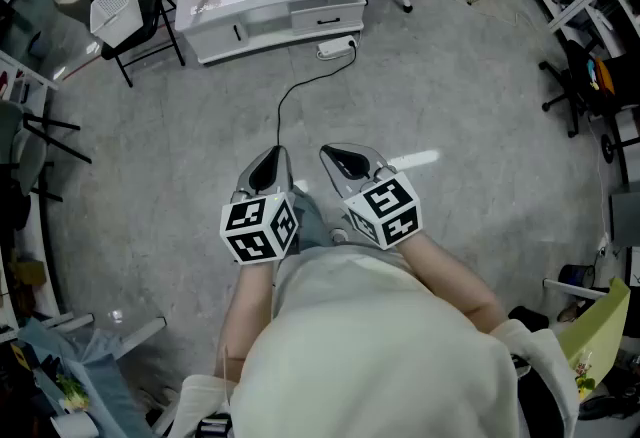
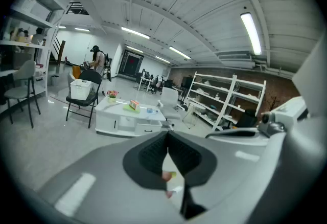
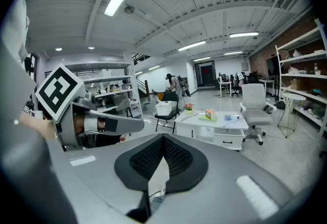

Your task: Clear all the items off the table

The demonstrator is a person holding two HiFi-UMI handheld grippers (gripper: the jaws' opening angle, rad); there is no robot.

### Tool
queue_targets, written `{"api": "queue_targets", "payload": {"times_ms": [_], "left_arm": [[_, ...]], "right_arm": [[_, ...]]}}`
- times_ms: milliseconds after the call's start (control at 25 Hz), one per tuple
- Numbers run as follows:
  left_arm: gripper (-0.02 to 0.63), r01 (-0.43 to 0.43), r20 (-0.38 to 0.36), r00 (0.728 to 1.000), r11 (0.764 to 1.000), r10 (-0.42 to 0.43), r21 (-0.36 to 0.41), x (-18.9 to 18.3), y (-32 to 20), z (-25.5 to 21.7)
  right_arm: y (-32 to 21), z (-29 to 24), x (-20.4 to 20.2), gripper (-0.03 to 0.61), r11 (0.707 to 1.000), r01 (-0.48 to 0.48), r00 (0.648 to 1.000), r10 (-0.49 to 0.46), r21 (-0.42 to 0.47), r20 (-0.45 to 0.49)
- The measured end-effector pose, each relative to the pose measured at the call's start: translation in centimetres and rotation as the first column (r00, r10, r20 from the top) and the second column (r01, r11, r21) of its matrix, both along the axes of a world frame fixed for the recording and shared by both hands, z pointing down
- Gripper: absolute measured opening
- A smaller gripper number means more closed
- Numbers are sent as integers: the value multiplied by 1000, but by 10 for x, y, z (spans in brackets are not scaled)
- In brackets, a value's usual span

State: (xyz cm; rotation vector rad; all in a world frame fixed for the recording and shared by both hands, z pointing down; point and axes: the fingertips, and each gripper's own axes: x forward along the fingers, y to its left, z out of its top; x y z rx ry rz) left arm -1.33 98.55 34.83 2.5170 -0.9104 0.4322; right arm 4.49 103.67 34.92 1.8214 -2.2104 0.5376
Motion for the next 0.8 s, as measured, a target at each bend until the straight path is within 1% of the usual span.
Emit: {"api": "queue_targets", "payload": {"times_ms": [240, 480, 680, 800], "left_arm": [[9, -1, -13, 1000, 1000, 1, -5, 4, -9, -1], [9, -20, -6, 1000, 1000, 20, -21, 20, -25, 6], [9, -30, -13, 999, 999, 29, -23, 39, -54, 8], [9, -37, -15, 999, 999, 37, -20, 49, -80, 7]], "right_arm": [[-14, -4, 14, -4, 1000, -13, 1000, 13, 27, 3], [-35, -5, 28, -3, 999, -32, 999, 31, 40, 28], [-71, -8, 37, -3, 998, -21, 997, 17, 53, 75], [-100, -3, 43, -3, 999, -13, 998, 11, 33, 65]]}}
